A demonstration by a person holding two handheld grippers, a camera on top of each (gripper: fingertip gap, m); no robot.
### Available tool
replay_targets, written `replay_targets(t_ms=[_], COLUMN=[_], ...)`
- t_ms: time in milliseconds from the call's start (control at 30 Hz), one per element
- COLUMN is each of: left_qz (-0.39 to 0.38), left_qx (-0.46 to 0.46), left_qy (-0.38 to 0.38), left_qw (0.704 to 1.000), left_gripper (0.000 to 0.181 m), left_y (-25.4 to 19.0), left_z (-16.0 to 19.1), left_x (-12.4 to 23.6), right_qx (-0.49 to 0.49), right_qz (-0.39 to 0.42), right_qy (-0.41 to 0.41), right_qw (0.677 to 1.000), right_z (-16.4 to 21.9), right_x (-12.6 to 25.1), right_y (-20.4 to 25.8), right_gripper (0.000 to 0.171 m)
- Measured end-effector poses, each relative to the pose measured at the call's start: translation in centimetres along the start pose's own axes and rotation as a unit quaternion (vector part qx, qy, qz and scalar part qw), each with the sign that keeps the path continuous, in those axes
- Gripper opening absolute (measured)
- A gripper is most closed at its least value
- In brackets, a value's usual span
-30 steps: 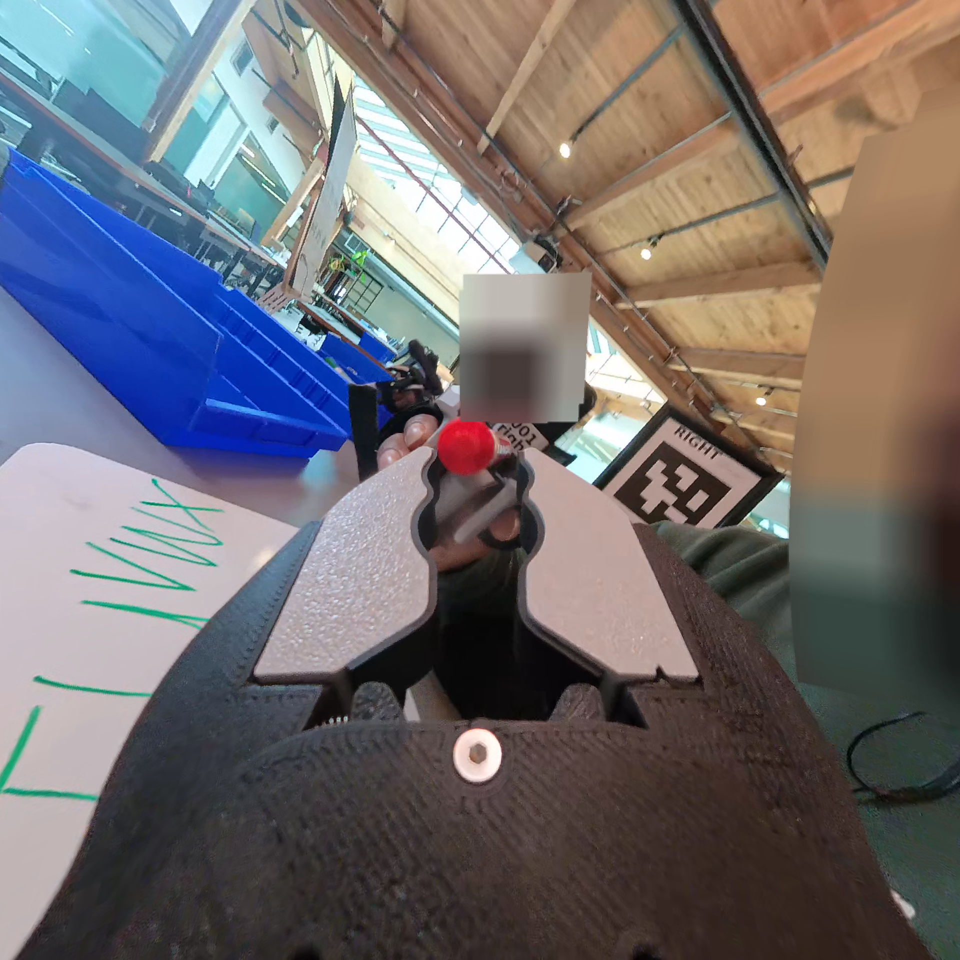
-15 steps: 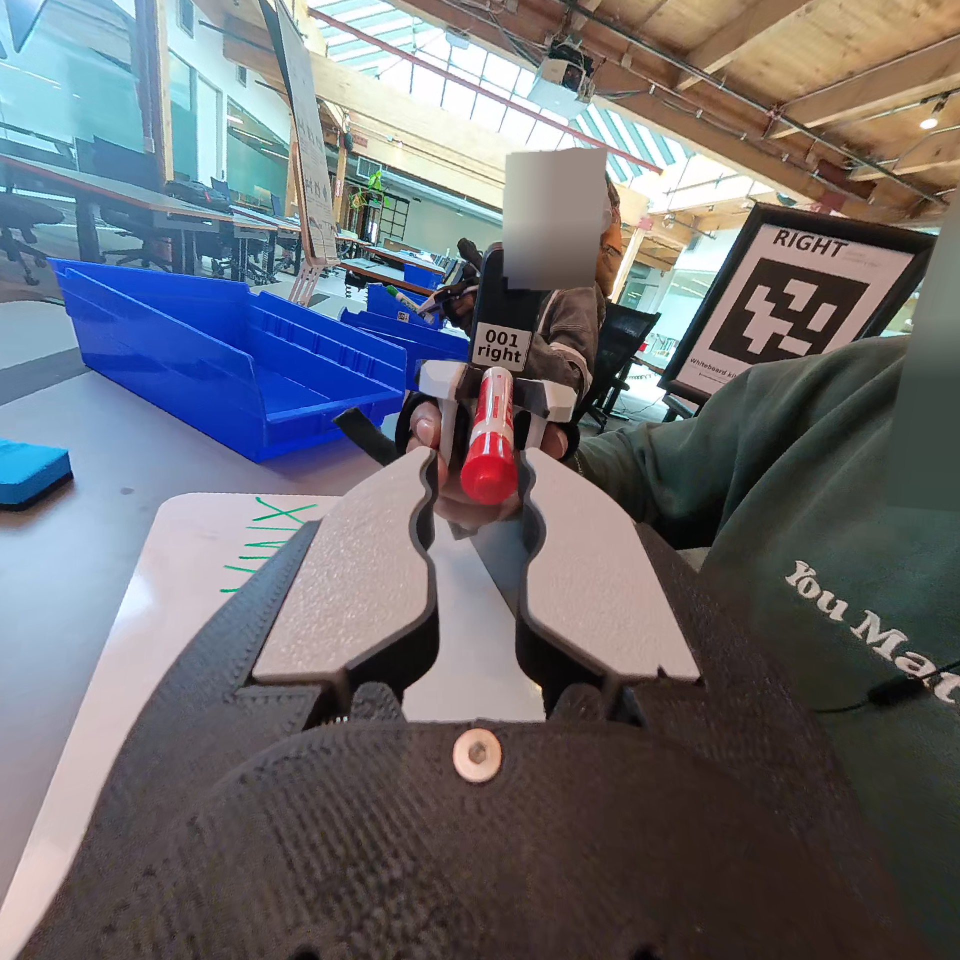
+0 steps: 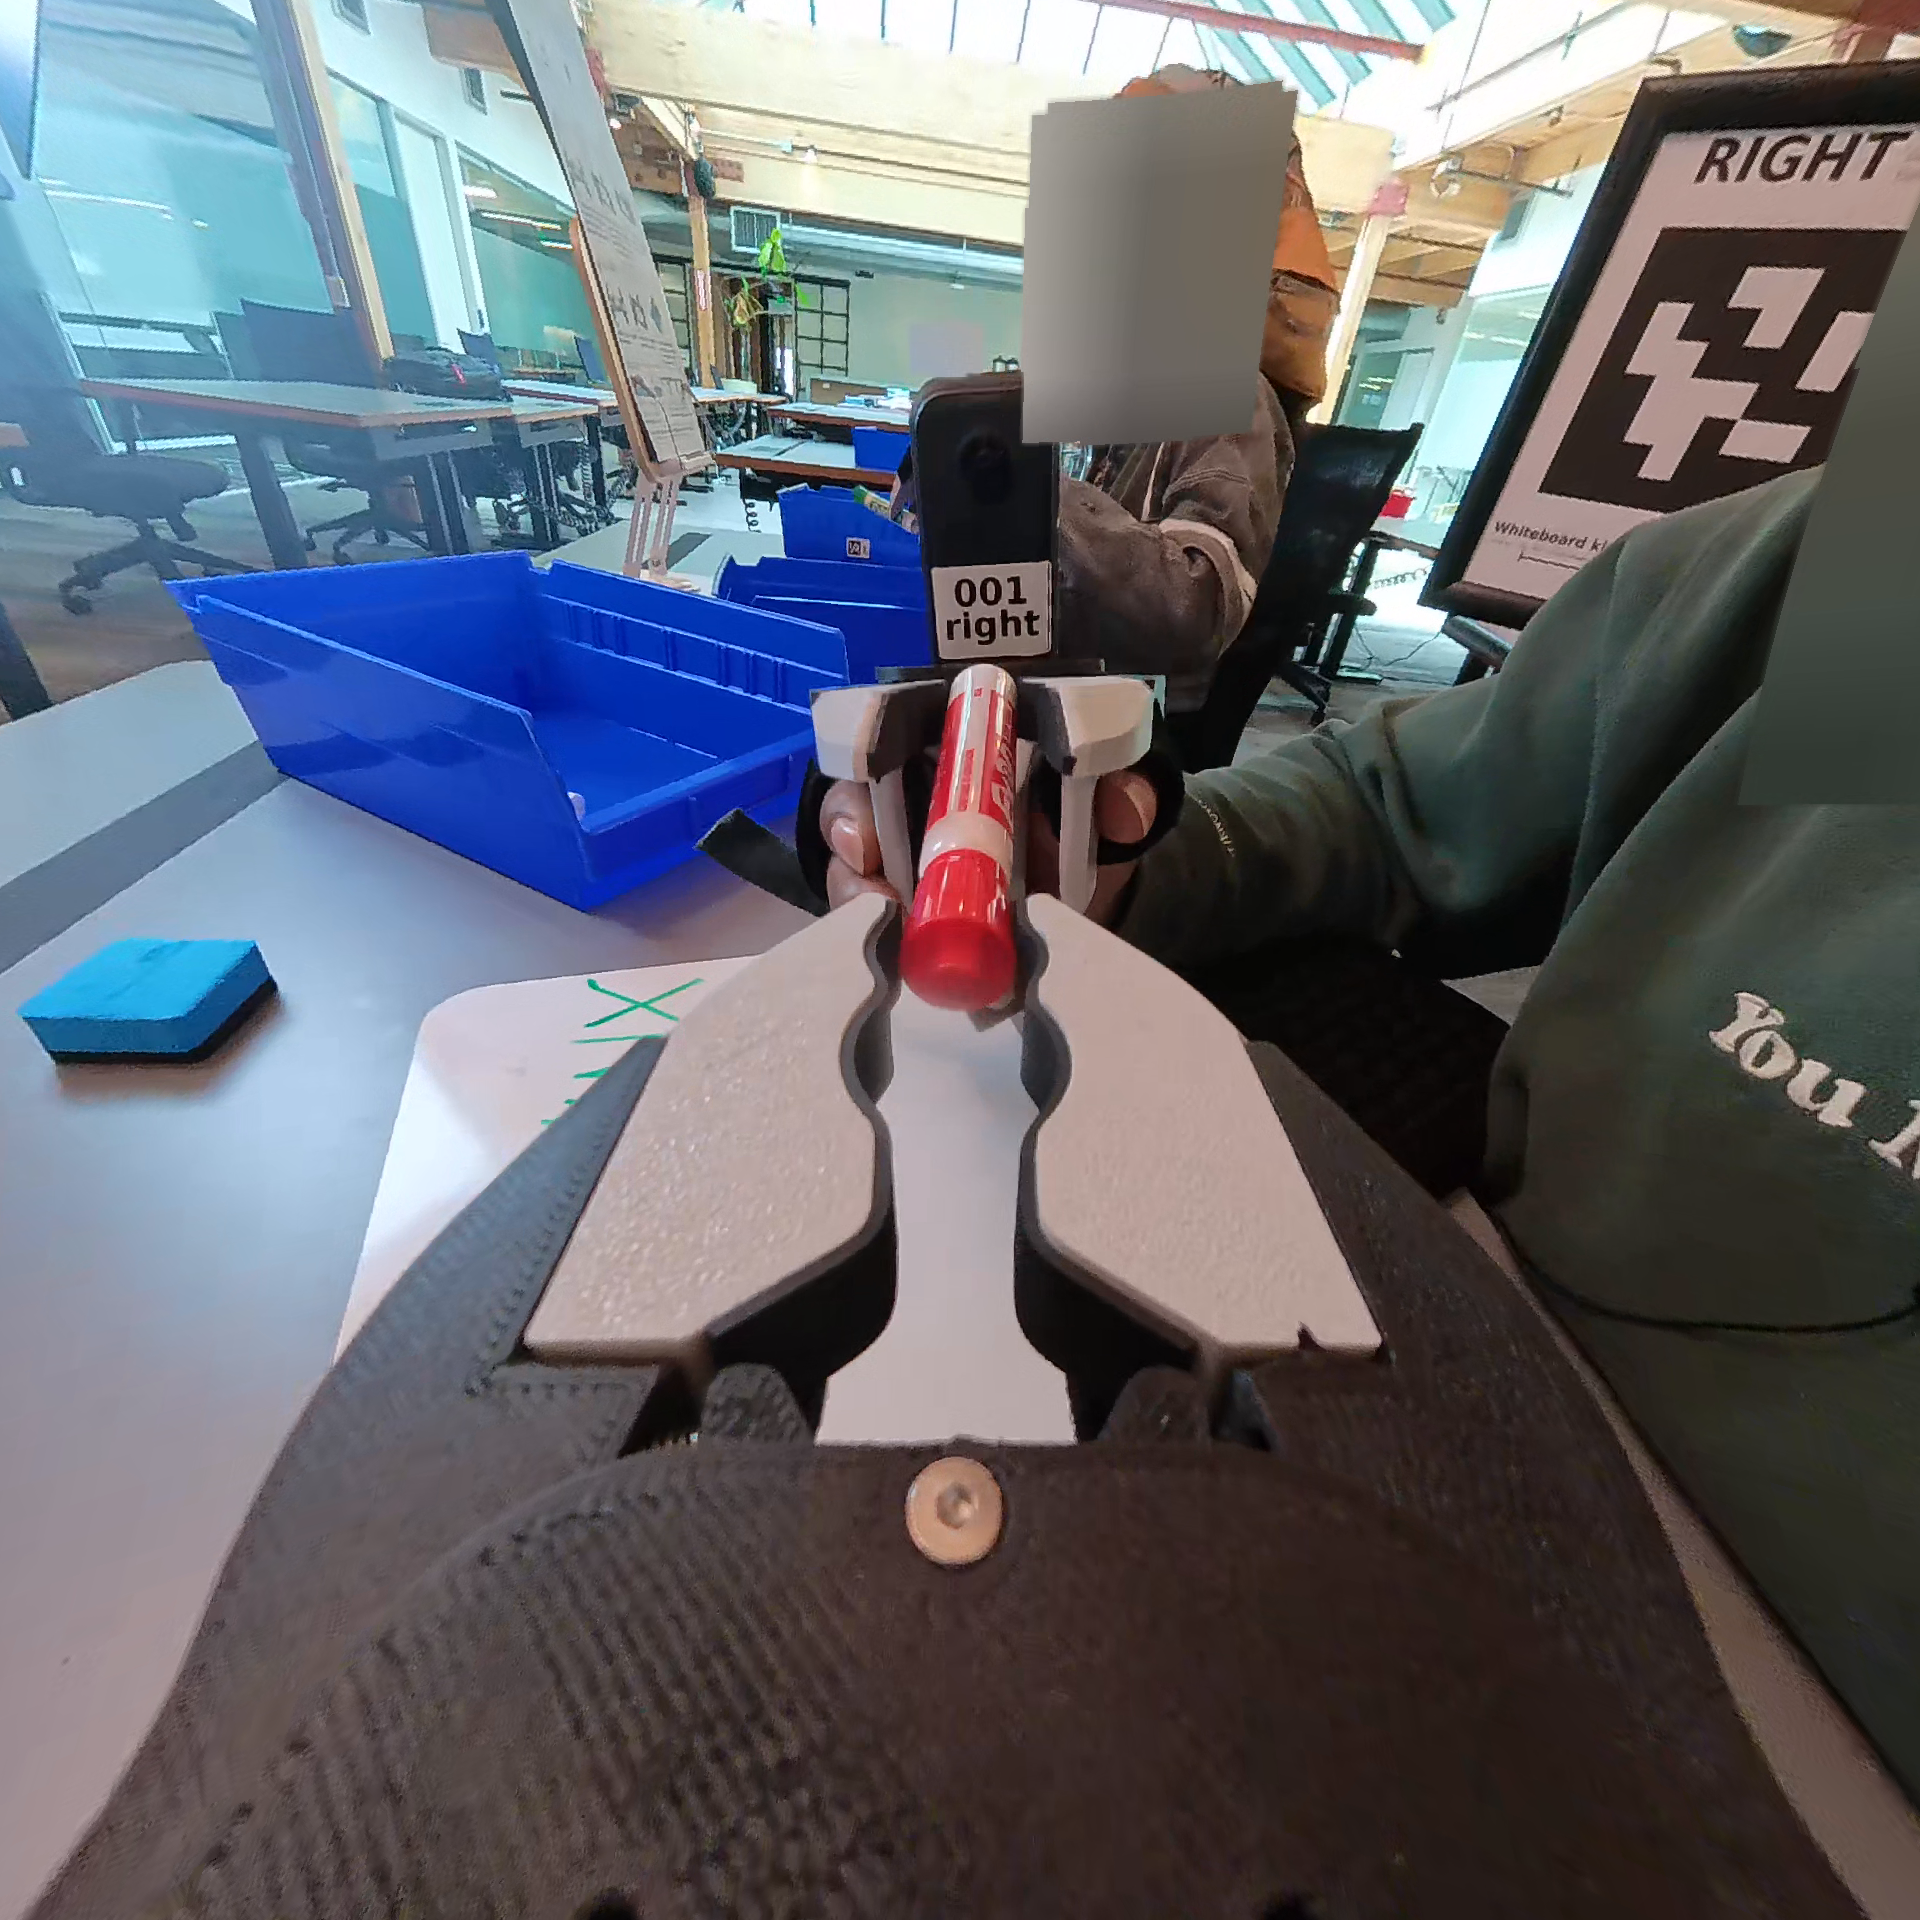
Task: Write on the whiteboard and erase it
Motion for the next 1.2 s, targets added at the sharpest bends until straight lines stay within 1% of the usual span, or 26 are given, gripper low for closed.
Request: replay_targets(t_ms=[300, 333, 367, 400, 433, 500, 567, 700, 767, 867, 1033, 1200], left_qz=[0.015, 0.019, 0.022, 0.024, 0.021, 0.022, 0.021, 0.016, 0.014, 0.003, -0.004, 0.004], left_qx=[0.029, 0.036, 0.039, 0.033, 0.024, 0.023, 0.026, 0.020, 0.014, 0.000, -0.018, -0.015], left_qy=[-0.038, -0.041, -0.040, -0.035, -0.032, -0.028, -0.037, -0.036, -0.027, -0.013, 0.005, -0.004], left_qw=[0.999, 0.998, 0.998, 0.999, 0.999, 0.999, 0.999, 0.999, 0.999, 1.000, 1.000, 1.000], left_gripper=[0.023, 0.021, 0.015, 0.000, 0.000, 0.000, 0.017, 0.031, 0.030, 0.020, 0.020, 0.020], left_y=[0.20, 0.24, 0.27, 0.22, 0.14, 0.04, 0.09, 0.27, 0.16, -0.04, -0.32, -0.40], left_z=[-0.32, -0.34, -0.33, -0.27, -0.23, -0.23, -0.35, -0.32, -0.22, -0.10, -0.41, -0.90], left_x=[0.43, 0.48, 0.51, 0.53, 0.51, 0.38, 0.42, 0.54, 0.36, 0.13, 0.13, 0.52], right_qx=[0.002, 0.000, -0.001, -0.001, 0.000, 0.001, -0.001, -0.004, -0.005, -0.007, -0.009, -0.002], right_qz=[-0.004, -0.004, -0.005, -0.006, -0.005, -0.006, -0.006, -0.004, -0.004, -0.005, -0.009, -0.018], right_qy=[0.013, 0.012, 0.012, 0.014, 0.015, 0.014, 0.010, -0.001, -0.002, -0.003, -0.005, 0.011], right_qw=[1.000, 1.000, 1.000, 1.000, 1.000, 1.000, 1.000, 1.000, 1.000, 1.000, 1.000, 1.000], right_z=[0.20, 0.20, 0.20, 0.22, 0.27, 0.33, 0.25, -0.02, -0.08, 0.00, 0.00, 0.23], right_x=[-0.11, -0.07, -0.06, -0.08, -0.11, -0.14, -0.09, 0.13, 0.19, 0.15, 0.15, -0.08], right_y=[0.09, 0.05, 0.03, 0.03, 0.07, 0.14, 0.14, 0.04, 0.02, 0.03, 0.06, 0.22], right_gripper=[0.035, 0.035, 0.035, 0.035, 0.035, 0.035, 0.035, 0.035, 0.035, 0.035, 0.035, 0.035])
Point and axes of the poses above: each gripper's, where its closed fingertips meet, x back along the fingers, z out of its underside, y = z × x across the jaws, the point moved 10 cm from there along x, back along the fingers, and after that the axes turned 2 degrees about -y, right-handed, at the moved point
